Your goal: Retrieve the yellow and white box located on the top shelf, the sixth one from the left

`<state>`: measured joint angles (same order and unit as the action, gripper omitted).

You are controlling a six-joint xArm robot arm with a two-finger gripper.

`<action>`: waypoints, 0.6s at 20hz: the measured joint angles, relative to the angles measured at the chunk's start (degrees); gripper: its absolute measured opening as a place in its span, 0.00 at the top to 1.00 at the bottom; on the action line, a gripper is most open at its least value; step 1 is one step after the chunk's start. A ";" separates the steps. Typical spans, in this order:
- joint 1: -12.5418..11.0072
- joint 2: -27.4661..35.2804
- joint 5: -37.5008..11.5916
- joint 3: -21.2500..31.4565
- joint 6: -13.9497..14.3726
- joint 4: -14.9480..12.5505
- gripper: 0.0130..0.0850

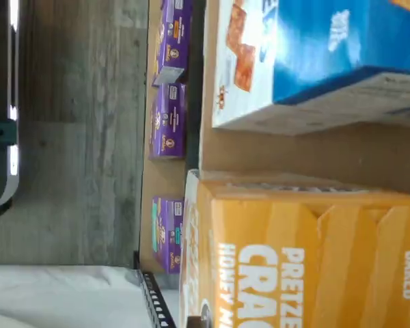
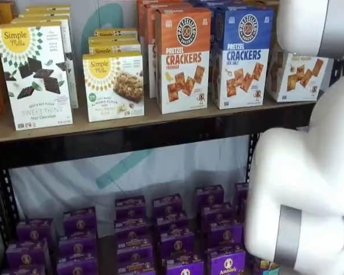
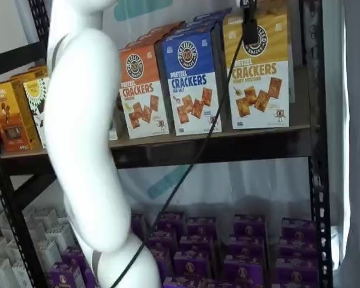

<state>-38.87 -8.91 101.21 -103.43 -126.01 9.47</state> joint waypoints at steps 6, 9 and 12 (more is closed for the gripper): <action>-2.52 -7.53 -1.09 7.47 -2.68 0.15 0.28; -3.61 -10.16 -0.66 10.00 -3.91 -0.31 0.28; -4.38 -12.71 -0.46 12.45 -4.93 -1.07 0.28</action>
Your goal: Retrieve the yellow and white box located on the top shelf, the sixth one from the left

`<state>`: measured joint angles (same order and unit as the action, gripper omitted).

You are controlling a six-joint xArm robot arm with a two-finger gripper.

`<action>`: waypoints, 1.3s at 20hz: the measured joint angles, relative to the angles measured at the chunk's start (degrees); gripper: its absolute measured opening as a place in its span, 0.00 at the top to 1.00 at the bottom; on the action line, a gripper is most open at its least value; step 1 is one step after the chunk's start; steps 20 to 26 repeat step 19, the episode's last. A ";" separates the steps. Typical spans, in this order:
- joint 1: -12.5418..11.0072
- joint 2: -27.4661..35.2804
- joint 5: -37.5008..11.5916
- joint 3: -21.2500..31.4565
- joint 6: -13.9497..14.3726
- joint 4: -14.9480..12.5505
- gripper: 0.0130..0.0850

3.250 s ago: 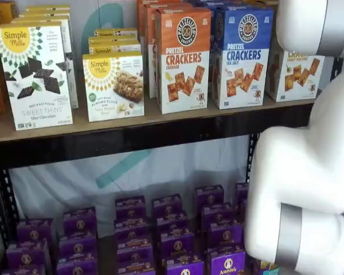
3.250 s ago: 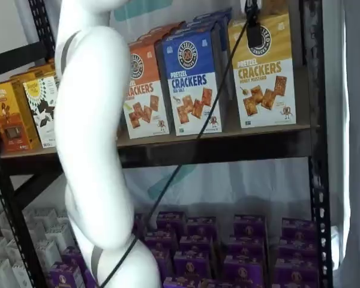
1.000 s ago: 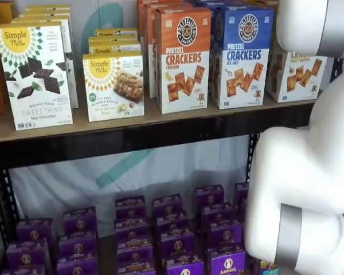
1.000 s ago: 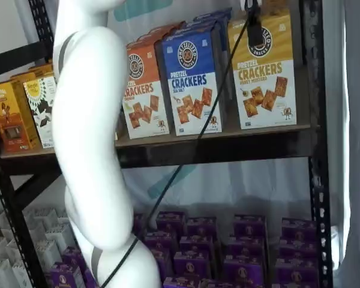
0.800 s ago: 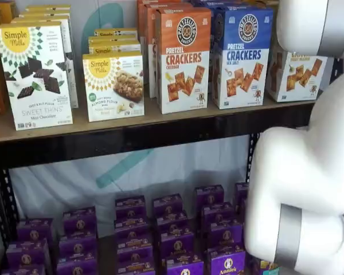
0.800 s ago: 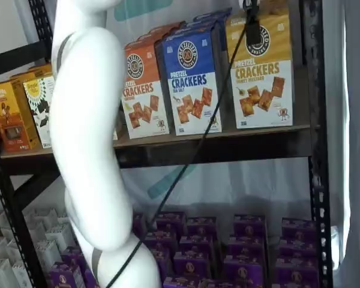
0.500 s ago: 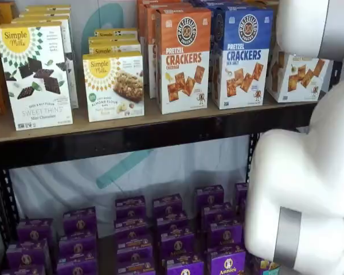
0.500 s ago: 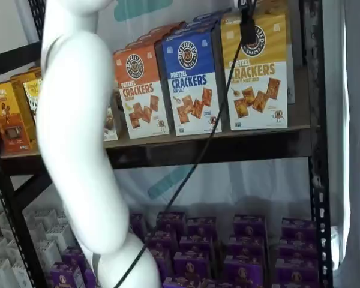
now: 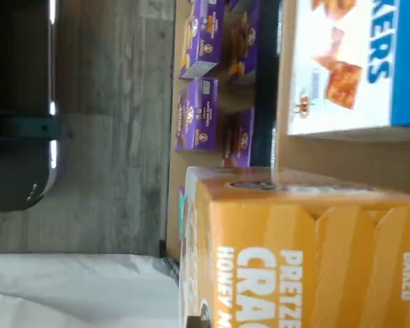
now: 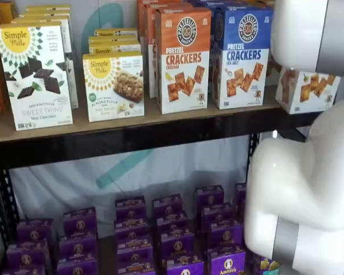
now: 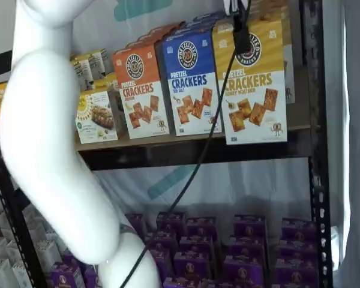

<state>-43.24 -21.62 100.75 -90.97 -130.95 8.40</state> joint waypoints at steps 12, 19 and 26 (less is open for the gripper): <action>0.55 -7.82 3.06 7.65 0.12 -2.31 0.28; 1.27 -10.60 3.43 10.75 0.92 -2.37 0.28; 1.27 -10.60 3.43 10.75 0.92 -2.37 0.28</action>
